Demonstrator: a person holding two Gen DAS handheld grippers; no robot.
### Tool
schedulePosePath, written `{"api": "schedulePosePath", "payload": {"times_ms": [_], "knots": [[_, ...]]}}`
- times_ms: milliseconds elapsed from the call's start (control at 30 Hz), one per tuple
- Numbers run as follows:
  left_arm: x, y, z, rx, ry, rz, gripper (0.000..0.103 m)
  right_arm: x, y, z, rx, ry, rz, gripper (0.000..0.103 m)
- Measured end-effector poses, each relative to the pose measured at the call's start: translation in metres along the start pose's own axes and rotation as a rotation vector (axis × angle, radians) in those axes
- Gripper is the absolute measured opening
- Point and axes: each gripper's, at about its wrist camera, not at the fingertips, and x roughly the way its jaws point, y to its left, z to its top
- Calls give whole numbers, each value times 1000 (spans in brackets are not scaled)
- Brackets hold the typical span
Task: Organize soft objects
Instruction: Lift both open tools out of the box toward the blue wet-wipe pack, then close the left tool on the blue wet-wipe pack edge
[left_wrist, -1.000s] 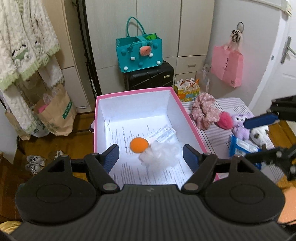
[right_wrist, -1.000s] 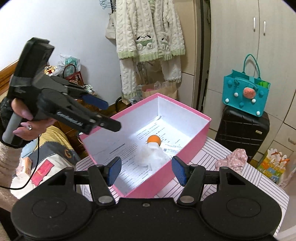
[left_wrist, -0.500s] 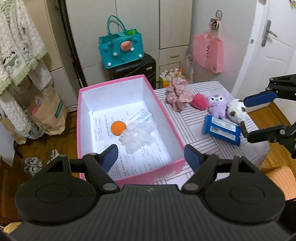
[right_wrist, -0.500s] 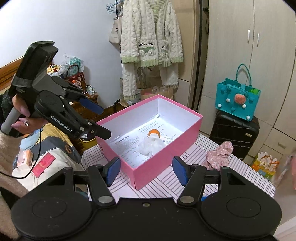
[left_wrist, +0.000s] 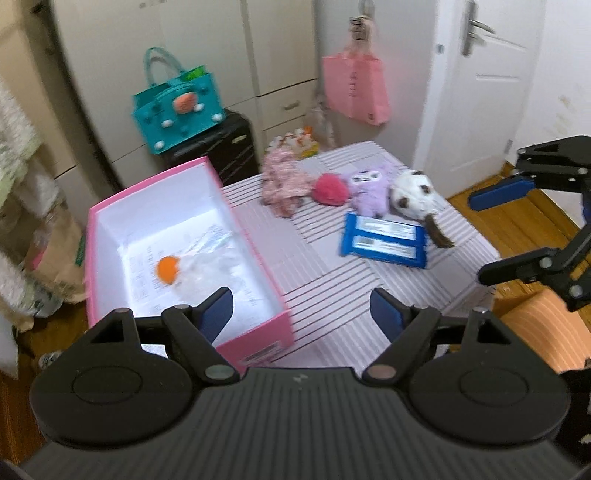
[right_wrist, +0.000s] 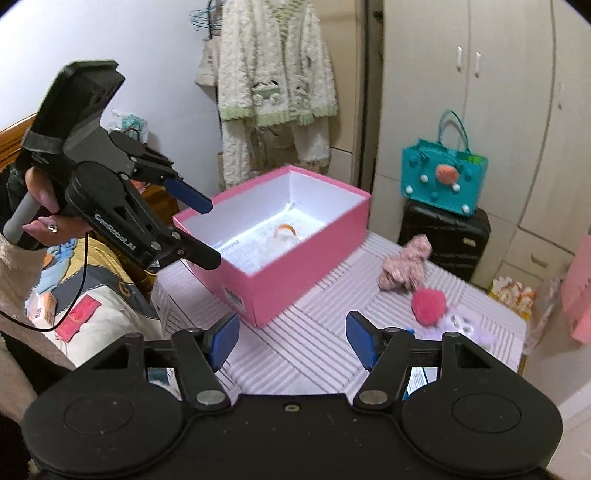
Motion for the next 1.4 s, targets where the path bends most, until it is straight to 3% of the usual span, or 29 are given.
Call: {"api": "schedulePosePath", "payload": {"times_ms": [267, 533, 667, 767, 933, 1033, 1267, 1400], "knots": [[28, -36, 14, 94, -5, -91, 81, 5, -21, -37, 75, 37, -49, 71], [76, -70, 17, 142, -42, -162, 81, 44, -54, -84, 201, 47, -145, 71], [99, -77, 22, 110, -68, -157, 80, 58, -64, -103, 221, 17, -180, 71], [120, -76, 27, 65, -66, -163, 77, 69, -76, -114, 273, 19, -149, 71], [159, -81, 25, 67, -90, -83, 67, 99, -82, -129, 338, 68, -167, 71], [181, -82, 25, 62, -76, -50, 62, 109, -84, -132, 355, 53, -172, 71], [222, -70, 34, -23, -40, -63, 62, 114, -93, -133, 336, 21, -249, 71], [230, -63, 30, -54, -76, -55, 51, 113, -97, -137, 268, 25, -296, 71]]}}
